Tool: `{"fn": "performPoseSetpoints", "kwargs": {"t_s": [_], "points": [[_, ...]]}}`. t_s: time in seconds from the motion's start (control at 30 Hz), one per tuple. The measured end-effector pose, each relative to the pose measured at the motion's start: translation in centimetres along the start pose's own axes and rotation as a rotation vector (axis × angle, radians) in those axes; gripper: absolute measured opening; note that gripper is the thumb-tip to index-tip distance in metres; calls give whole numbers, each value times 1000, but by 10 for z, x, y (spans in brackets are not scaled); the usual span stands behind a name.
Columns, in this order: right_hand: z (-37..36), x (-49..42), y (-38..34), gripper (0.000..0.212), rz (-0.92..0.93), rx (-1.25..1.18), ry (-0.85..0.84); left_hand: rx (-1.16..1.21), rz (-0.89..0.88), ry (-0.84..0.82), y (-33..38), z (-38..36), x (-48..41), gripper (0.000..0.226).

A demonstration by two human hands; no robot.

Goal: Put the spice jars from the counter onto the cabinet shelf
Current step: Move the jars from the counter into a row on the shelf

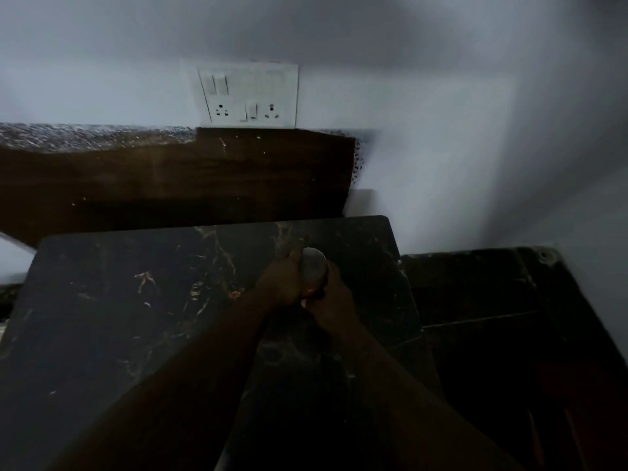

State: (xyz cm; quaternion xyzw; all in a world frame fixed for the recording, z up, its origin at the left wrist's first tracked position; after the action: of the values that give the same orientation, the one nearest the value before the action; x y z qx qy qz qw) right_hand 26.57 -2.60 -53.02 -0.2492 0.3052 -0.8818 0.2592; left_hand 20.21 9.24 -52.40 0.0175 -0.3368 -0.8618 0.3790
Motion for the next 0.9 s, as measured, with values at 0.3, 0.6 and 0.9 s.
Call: {"fn": "performPoseSetpoints", "kwargs": {"t_s": [0.3, 0.6, 0.9], "points": [[3, 30, -50, 91, 138, -39, 98, -11, -31, 303, -11, 65, 46, 92], [29, 109, -245, 58, 478, -202, 448, 333, -163, 982, 0, 278, 160, 69], [117, 228, -494, 76, 1143, -490, 532, 424, -332, 1616, 40, 516, 288, 75]]}}
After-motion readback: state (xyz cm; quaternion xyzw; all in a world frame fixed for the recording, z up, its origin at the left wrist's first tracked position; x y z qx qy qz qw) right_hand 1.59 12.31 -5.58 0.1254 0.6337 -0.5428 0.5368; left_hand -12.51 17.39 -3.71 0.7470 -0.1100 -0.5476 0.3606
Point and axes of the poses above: each hand's wrist, its own x-axis away from the middle knuckle, its own z-axis out of the back of the hand, y = z × x, the point moved 9 cm from there along -x, towards the middle knuckle, and after that the axes turned 10 degrees about y, right-handed, at the moved point
